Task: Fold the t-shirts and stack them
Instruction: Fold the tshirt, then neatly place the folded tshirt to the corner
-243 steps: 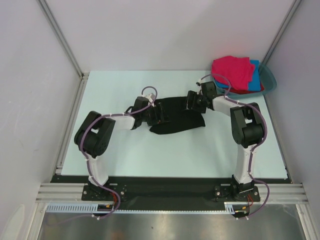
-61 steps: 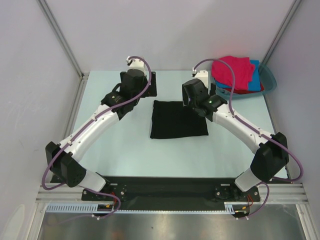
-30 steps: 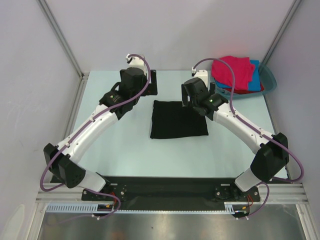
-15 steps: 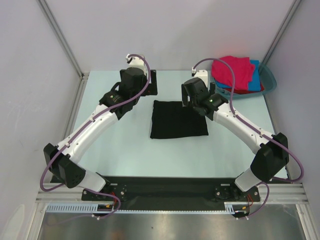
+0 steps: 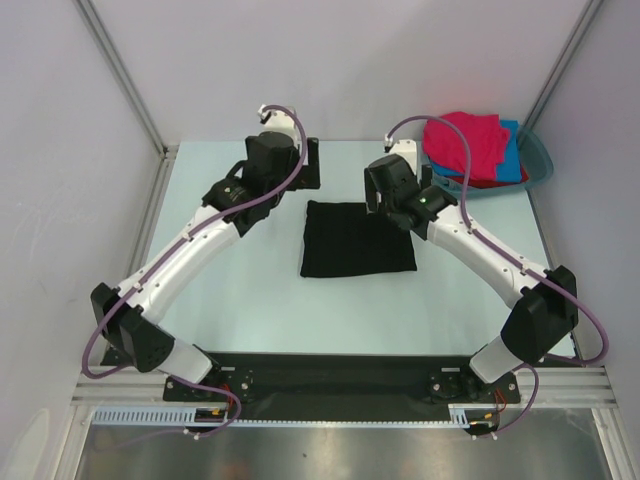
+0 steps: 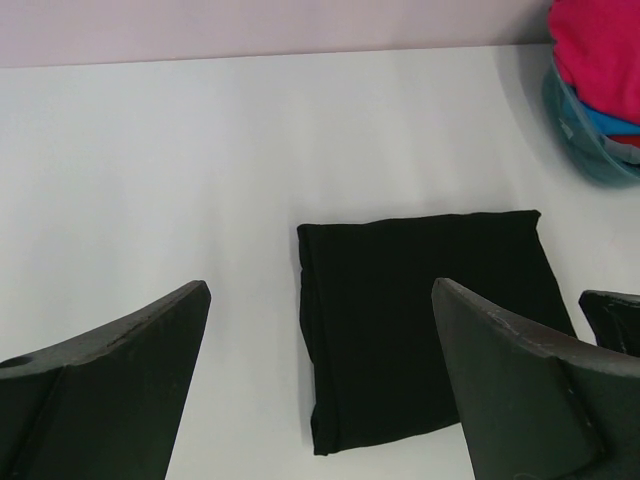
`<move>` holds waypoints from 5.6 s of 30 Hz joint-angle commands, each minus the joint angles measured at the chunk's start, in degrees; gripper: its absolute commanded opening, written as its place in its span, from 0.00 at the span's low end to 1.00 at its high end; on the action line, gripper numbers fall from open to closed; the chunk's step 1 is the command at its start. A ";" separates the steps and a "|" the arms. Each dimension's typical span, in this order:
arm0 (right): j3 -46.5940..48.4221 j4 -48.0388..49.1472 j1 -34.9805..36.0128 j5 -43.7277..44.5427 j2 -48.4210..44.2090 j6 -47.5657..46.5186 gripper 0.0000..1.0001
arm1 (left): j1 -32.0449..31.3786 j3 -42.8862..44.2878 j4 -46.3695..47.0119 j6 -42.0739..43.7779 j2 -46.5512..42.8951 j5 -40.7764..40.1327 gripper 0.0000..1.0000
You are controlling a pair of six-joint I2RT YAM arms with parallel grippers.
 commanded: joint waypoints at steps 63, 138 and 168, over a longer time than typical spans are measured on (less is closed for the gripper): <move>4.47 -10.97 -11.66 4.40 -16.08 -5.42 1.00 | 8.31 -0.72 -6.62 -0.54 -6.54 -9.13 1.00; -3.71 -9.31 -13.33 -11.78 -14.86 -5.85 1.00 | 17.99 -41.51 35.73 -19.78 6.01 50.45 1.00; -3.80 -10.19 -13.60 -11.34 -14.24 -5.59 1.00 | 12.72 -27.47 53.24 -25.15 35.36 62.06 0.96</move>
